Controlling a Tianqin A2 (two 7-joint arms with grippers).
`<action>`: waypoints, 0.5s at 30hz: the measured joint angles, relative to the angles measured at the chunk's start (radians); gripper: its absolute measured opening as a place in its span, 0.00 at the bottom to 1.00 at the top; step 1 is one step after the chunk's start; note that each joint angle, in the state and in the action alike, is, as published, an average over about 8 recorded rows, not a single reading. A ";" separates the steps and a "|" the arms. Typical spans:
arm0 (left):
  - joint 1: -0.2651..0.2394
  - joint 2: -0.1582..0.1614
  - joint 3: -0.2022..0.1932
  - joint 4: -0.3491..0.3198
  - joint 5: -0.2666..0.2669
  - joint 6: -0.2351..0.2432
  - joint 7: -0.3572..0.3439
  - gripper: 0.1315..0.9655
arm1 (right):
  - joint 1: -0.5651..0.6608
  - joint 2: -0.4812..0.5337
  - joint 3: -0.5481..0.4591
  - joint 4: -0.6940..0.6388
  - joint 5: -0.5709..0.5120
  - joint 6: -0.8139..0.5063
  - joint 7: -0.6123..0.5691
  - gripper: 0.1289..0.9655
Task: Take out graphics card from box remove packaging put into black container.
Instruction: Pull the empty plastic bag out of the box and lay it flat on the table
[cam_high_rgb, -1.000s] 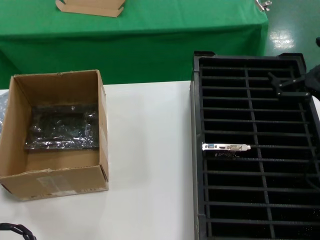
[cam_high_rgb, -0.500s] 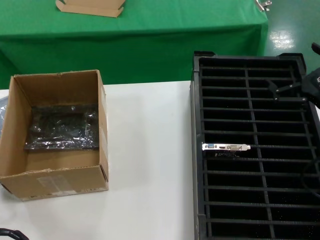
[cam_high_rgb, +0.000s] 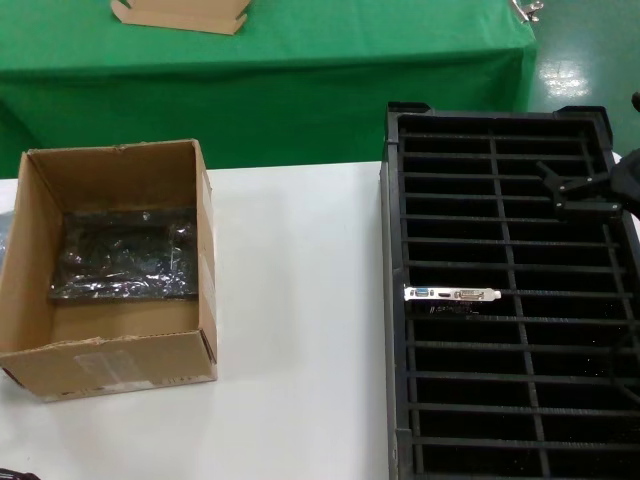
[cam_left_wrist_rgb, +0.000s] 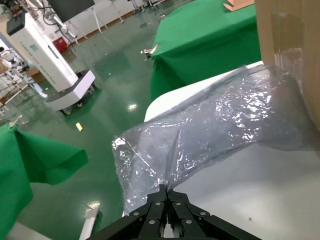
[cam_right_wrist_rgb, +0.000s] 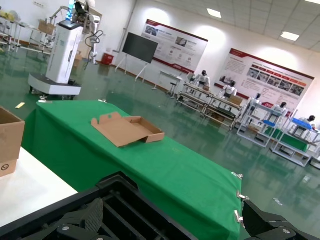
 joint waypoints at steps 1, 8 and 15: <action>0.002 0.000 0.002 0.000 -0.001 0.000 -0.005 0.01 | -0.001 0.000 0.000 0.000 0.001 0.001 -0.001 1.00; 0.013 -0.004 0.017 -0.004 -0.004 0.007 -0.040 0.05 | 0.000 -0.005 -0.005 -0.009 0.011 0.005 -0.009 1.00; 0.019 -0.014 0.035 -0.011 0.001 0.027 -0.078 0.13 | 0.007 -0.011 -0.018 -0.018 0.015 -0.003 -0.016 1.00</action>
